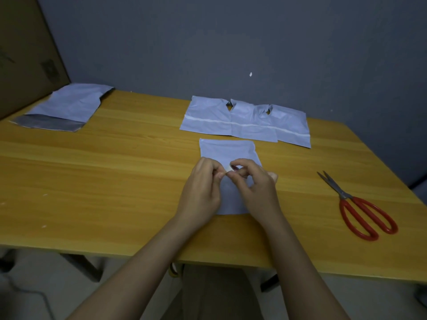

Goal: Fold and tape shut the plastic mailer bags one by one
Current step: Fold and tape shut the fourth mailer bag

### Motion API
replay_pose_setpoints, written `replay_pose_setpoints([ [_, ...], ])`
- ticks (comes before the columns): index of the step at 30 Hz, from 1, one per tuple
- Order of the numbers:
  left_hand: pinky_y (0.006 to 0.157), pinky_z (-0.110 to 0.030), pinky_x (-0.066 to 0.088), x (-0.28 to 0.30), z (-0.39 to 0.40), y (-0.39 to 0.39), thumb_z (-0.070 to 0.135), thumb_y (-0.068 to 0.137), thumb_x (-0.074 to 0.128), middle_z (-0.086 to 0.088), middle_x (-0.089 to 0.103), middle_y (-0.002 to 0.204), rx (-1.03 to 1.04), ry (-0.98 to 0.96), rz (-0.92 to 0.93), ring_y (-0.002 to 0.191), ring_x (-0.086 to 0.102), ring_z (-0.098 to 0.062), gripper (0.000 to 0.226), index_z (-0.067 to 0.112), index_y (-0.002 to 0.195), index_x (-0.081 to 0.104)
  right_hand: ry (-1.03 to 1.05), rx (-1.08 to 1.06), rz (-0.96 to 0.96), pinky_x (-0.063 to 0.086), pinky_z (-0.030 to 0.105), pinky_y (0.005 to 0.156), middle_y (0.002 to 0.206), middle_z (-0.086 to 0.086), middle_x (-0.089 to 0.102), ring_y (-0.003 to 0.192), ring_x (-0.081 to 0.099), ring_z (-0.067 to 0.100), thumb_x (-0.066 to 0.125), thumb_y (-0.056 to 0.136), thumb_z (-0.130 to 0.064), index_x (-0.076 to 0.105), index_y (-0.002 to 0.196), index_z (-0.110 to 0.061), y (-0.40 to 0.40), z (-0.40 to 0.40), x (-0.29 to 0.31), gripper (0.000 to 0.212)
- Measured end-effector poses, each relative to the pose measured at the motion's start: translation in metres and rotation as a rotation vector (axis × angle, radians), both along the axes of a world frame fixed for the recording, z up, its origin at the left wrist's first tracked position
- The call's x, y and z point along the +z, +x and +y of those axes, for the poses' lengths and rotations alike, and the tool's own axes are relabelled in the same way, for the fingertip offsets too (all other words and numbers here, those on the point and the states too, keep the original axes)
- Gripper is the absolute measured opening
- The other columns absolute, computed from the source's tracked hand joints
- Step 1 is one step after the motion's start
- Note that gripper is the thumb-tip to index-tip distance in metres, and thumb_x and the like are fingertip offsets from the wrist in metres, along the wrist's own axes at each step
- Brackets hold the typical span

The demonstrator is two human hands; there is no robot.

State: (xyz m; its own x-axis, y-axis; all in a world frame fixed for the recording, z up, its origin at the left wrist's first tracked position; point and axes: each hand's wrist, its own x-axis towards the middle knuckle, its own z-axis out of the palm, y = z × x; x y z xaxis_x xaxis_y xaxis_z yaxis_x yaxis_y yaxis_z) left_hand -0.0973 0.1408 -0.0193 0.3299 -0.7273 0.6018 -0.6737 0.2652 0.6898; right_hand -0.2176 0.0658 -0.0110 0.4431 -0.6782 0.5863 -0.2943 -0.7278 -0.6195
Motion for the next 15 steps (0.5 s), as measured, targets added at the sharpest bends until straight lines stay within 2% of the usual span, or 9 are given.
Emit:
replay_pose_setpoints([
  [3,0.073,-0.010,0.037,-0.004,-0.001,0.003,0.013,0.094,0.047,0.009,0.052,0.087,0.003,0.000,0.127,0.083,0.050,-0.001,0.008,0.015,0.088,0.052,-0.148,-0.053,0.098,0.022,0.028,0.074,0.077,-0.015,0.066,0.075,0.059,0.005,0.052,0.087,-0.045,0.064,0.086,-0.030,0.001,-0.004,0.003,0.019],
  [6,0.069,-0.007,0.039,0.001,-0.001,0.008,0.013,0.095,0.055,0.009,0.058,0.084,0.022,0.096,0.431,0.075,0.053,0.005,0.013,0.021,0.084,0.056,-0.219,-0.034,0.150,0.022,0.030,0.073,0.077,-0.016,0.066,0.073,0.055,0.004,0.055,0.087,-0.039,0.065,0.080,-0.028,0.001,-0.006,0.011,0.016],
  [7,0.068,-0.006,0.039,0.003,-0.001,0.009,0.013,0.095,0.055,0.012,0.058,0.084,0.034,0.128,0.480,0.077,0.054,0.004,0.013,0.021,0.085,0.058,-0.255,-0.033,0.192,0.022,0.031,0.072,0.075,-0.016,0.065,0.073,0.053,0.004,0.057,0.087,-0.037,0.065,0.080,-0.028,0.001,-0.007,0.015,0.014],
  [9,0.073,-0.010,0.041,0.003,-0.002,0.011,0.014,0.097,0.050,0.017,0.056,0.092,0.086,0.165,0.419,0.089,0.056,-0.007,0.013,0.022,0.098,0.060,-0.321,-0.065,0.296,0.020,0.033,0.070,0.072,-0.013,0.063,0.072,0.054,0.010,0.058,0.088,-0.033,0.064,0.079,-0.026,0.004,-0.008,0.024,0.013],
  [10,0.077,-0.012,0.041,0.002,-0.002,0.014,0.015,0.098,0.047,0.015,0.054,0.098,0.091,0.181,0.403,0.091,0.056,-0.010,0.019,0.022,0.114,0.056,-0.331,-0.092,0.338,0.018,0.032,0.069,0.070,-0.012,0.062,0.071,0.055,0.013,0.056,0.088,-0.031,0.063,0.079,-0.024,0.006,-0.010,0.029,0.013],
  [12,0.081,-0.020,0.042,0.002,0.000,0.023,0.017,0.099,0.045,0.005,0.050,0.110,0.115,0.224,0.422,0.090,0.054,-0.010,0.045,0.017,0.142,0.033,-0.257,-0.129,0.356,0.016,0.029,0.071,0.066,-0.011,0.057,0.070,0.055,0.013,0.056,0.090,-0.026,0.060,0.078,-0.021,0.007,-0.016,0.038,0.014],
  [13,0.085,-0.024,0.042,0.000,0.001,0.030,0.017,0.098,0.047,0.003,0.048,0.113,0.142,0.243,0.393,0.091,0.052,-0.012,0.050,0.014,0.145,0.029,-0.156,-0.113,0.344,0.018,0.028,0.074,0.063,-0.012,0.054,0.067,0.053,0.007,0.058,0.090,-0.024,0.059,0.077,-0.021,0.005,-0.020,0.041,0.014],
  [15,0.093,-0.030,0.041,-0.004,0.005,0.046,0.017,0.095,0.053,0.004,0.047,0.110,0.131,0.286,0.197,0.101,0.051,-0.018,0.040,0.014,0.135,0.046,0.123,0.013,0.318,0.028,0.029,0.076,0.059,-0.009,0.049,0.058,0.048,0.004,0.062,0.089,-0.021,0.061,0.075,-0.019,0.004,-0.026,0.046,0.014],
])
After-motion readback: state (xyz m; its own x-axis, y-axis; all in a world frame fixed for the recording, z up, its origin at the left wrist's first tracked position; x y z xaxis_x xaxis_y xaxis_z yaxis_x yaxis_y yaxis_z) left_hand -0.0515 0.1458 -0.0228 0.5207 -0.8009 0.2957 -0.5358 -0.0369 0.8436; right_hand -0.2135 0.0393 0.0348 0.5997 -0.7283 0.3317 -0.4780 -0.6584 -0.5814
